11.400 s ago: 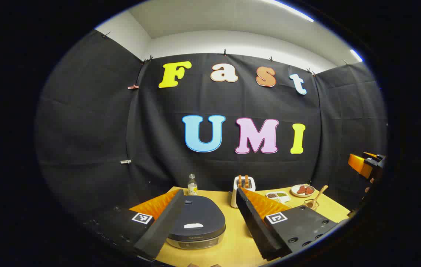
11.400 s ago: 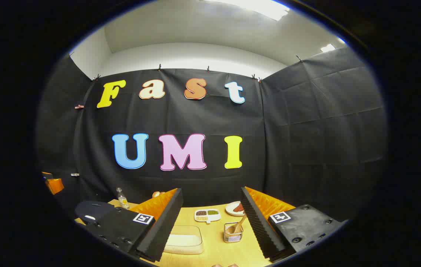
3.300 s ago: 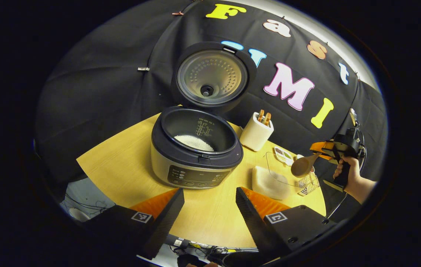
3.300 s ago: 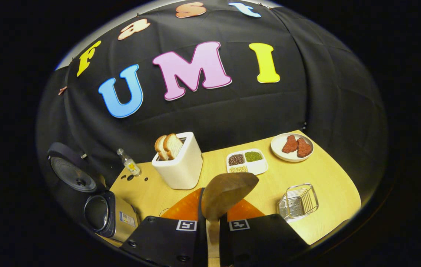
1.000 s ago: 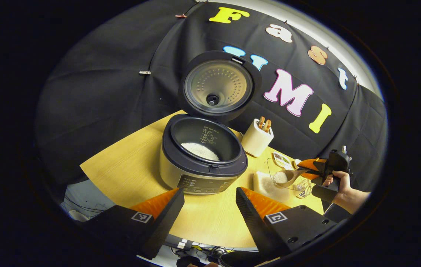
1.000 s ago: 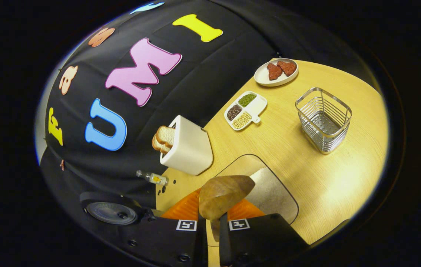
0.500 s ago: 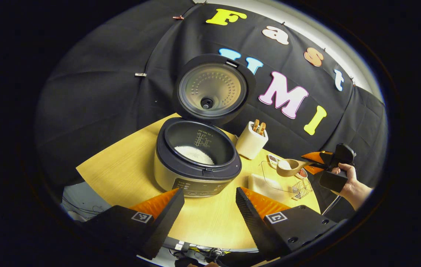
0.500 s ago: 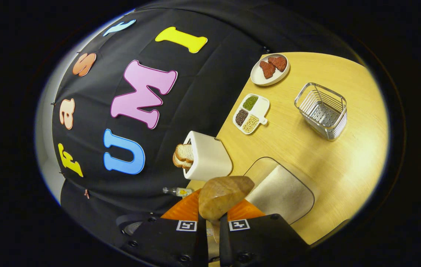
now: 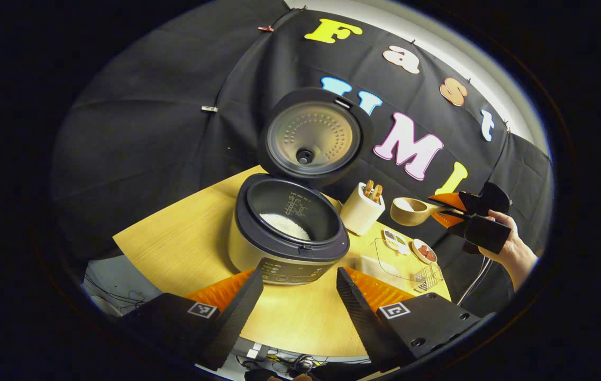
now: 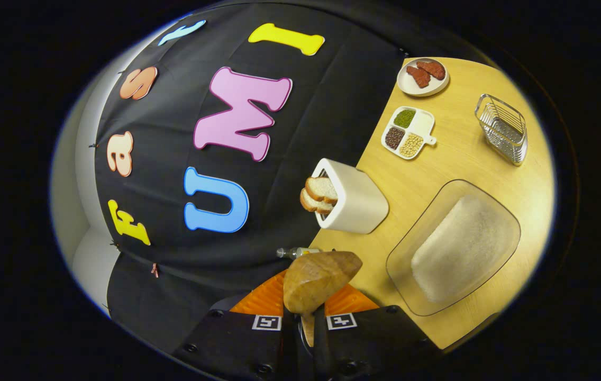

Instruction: Close the left gripper, press the button to open the rice cooker; take a wooden spoon from the chopstick holder with the right hand, scoop a spoonful of rice and pour it into the rice cooker, then put the wooden spoon back into the chopstick holder.

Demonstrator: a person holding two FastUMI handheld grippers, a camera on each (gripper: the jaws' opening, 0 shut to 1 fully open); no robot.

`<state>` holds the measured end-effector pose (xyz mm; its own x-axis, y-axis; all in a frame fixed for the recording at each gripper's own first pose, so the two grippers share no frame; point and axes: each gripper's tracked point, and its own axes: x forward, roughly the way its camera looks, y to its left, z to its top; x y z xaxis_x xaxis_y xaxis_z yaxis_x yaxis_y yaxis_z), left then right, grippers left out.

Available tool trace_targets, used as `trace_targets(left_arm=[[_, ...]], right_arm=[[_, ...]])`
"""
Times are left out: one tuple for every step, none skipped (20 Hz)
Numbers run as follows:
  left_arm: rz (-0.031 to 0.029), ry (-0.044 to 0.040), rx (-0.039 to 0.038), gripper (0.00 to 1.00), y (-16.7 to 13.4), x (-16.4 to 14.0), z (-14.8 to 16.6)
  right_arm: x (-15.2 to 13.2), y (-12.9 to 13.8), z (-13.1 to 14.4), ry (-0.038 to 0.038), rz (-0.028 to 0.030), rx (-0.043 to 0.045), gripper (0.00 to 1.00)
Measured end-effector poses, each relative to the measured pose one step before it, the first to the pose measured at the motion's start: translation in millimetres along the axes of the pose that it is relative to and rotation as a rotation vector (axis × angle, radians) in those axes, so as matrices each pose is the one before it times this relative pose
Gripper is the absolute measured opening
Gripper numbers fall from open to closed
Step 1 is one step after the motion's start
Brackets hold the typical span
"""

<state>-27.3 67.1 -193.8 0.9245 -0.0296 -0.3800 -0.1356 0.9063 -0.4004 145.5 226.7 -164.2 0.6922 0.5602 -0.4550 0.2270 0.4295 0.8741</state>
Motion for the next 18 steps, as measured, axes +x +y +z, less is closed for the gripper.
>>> trace_targets(left_arm=[[0.00622,-0.0074,-0.00664,0.95,4.01,-1.75,3.37],[0.00615,-0.00789,-0.00521,0.95,4.77,-1.68,2.38],[0.00745,-0.00805,-0.00357,0.95,4.63,-1.66,2.88],[0.00802,-0.0078,-0.00293,0.95,5.55,-1.39,2.28],[0.00704,-0.00736,-0.00278,0.96,4.99,-1.58,3.02],[0.00884,-0.00579,-0.00258,0.95,5.19,-1.82,3.1],[0.00816,-0.00543,-0.00433,0.95,5.25,-1.03,2.61],[0.0064,-0.00458,-0.00681,0.96,2.58,0.19,2.18],[0.00376,-0.00246,-0.00862,0.95,2.98,-0.46,2.4],[0.00465,-0.00015,-0.00477,0.95,3.77,-0.19,1.01],[0.00738,0.00327,0.00364,0.95,4.72,-0.41,-1.56],[0.00588,0.00409,0.00589,0.95,4.79,1.03,-1.76],[0.00293,0.00195,0.00343,0.95,3.37,-0.34,-0.12],[0.0014,0.00148,-0.00066,0.95,2.46,0.9,0.97],[0.00005,0.00063,-0.00368,0.95,1.78,0.35,1.35],[0.00226,0.0009,-0.00318,0.95,2.48,1.35,0.56],[0.00291,0.00019,-0.00326,0.95,3.31,1.32,1.22],[0.00383,0.00036,-0.00385,0.95,2.63,0.72,0.25]], right_arm=[[4.46,8.68,-10.58,0.01667,0.01134,-0.01285,0.16],[5.92,8.24,-11.35,0.01817,0.00908,-0.01083,0.16],[6.56,6.81,-10.58,0.01936,0.00896,-0.01094,0.16],[6.69,8.26,-12.38,0.01463,0.00804,-0.01253,0.16],[6.18,5.85,-10.74,0.01569,0.00418,-0.01506,0.17],[5.77,4.3,-10.53,0.01641,0.00261,-0.01818,0.17],[8.28,3.23,-13.62,0.02234,0.00084,-0.02092,0.16],[7.0,3.19,-12.55,0.02514,-0.00078,-0.02013,0.16],[6.62,3.17,-12.26,0.02445,-0.00022,-0.0242,0.16],[7.73,2.44,-9.98,0.01506,-0.00165,-0.02957,0.16],[5.19,1.42,-7.44,0.0085,-0.00383,-0.03154,0.16],[5.49,2.06,-5.66,0.00383,-0.00296,-0.03632,0.16],[5.88,2.68,-6.4,0.00273,-0.00611,-0.03765,0.16],[6.46,0.84,-5.84,0.00339,-0.0101,-0.042,0.16],[5.7,0.5,-6.27,0.00441,-0.01223,-0.04282,0.16],[5.11,0.22,-5.23,0.00346,-0.0125,-0.0521,0.16],[3.59,2.3,-3.93,-0.00041,-0.00564,-0.06187,0.16],[3.64,1.94,-4.51,-0.00351,-0.00338,-0.06745,0.16]])
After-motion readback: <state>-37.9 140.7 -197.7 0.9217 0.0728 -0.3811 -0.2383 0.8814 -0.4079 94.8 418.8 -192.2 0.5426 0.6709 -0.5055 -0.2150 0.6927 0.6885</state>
